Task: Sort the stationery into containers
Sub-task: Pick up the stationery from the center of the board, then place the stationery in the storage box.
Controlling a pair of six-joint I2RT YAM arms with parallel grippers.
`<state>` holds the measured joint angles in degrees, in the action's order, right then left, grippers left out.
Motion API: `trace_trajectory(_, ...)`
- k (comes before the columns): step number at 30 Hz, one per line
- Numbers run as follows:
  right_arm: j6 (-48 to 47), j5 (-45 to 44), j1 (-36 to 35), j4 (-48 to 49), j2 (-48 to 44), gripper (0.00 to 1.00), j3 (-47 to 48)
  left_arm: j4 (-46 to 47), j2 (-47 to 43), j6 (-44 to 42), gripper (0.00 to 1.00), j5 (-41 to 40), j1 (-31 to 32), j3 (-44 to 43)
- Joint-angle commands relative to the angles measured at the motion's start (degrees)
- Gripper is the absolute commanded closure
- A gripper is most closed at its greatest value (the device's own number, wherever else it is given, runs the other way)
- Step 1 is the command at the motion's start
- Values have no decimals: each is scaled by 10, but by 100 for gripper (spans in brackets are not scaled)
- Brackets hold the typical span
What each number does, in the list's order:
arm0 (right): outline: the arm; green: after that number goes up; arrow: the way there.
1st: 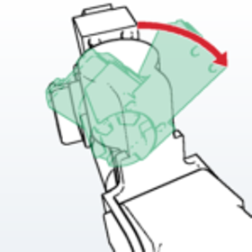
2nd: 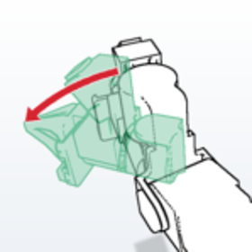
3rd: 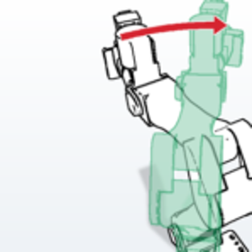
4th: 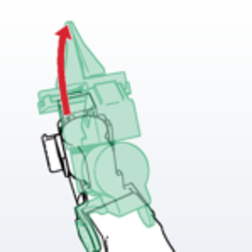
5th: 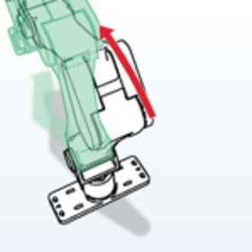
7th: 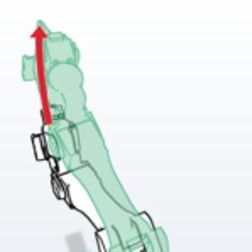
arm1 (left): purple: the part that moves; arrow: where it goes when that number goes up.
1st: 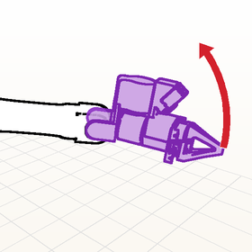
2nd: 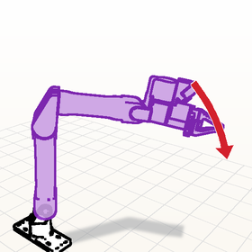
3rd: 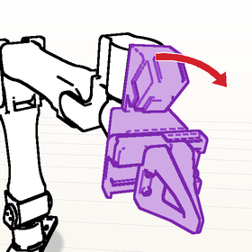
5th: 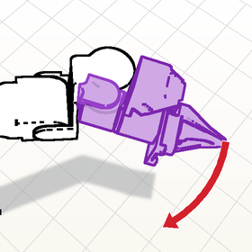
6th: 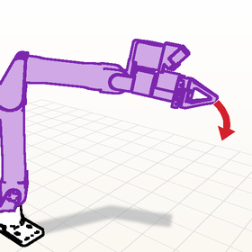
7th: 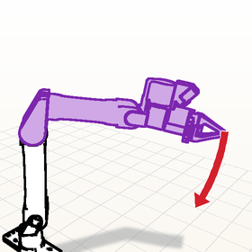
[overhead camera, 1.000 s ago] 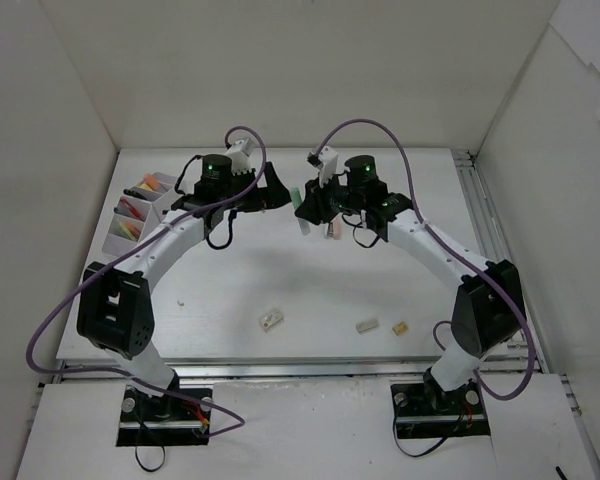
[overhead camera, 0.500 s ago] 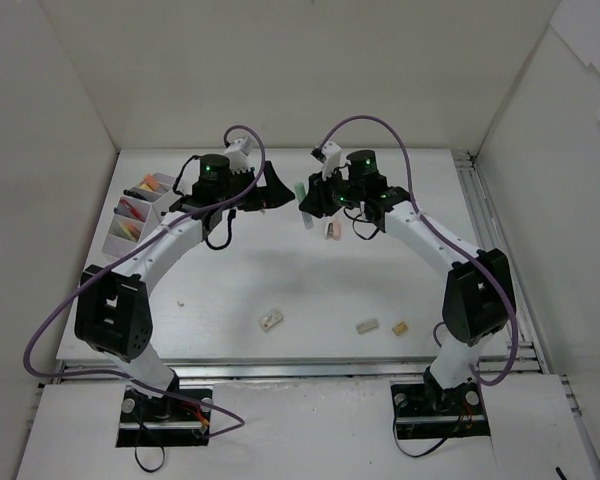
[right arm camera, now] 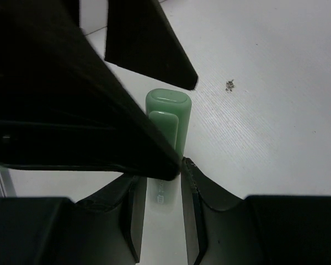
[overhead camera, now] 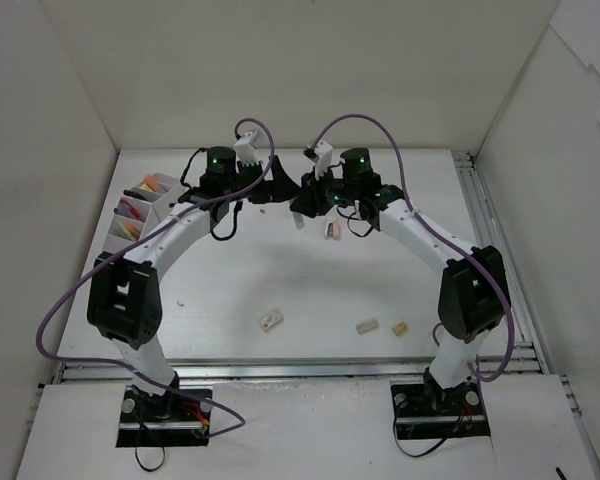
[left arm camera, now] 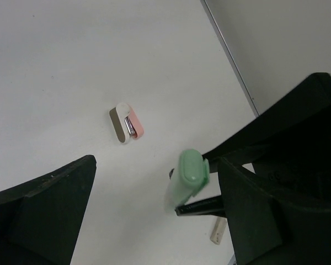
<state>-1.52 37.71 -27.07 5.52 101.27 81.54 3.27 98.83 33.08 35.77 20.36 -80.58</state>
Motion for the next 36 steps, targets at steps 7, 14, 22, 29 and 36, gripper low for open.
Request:
trace_trajectory(7, 13, 28, -11, 63, -1, 96, 37, 57, 11, 7, 63, 47, 3, -32)
trace_trajectory(14, 42, -27, -11, 49, 8, 61, 52, 51, -14, -15, 100, 34, -2, -25)
trace_trajectory(22, 107, -28, 27, 82, 4, 2, 35, 8, -54, -75, 100, -81, -103, -46)
trace_trajectory(29, 63, -72, 54, 35, -14, 2, 20, -19, -30, -175, 100, -209, -182, -112)
trace_trajectory(36, 37, -120, 73, -9, -24, 2, 12, -92, 78, -205, 100, -286, -247, -244)
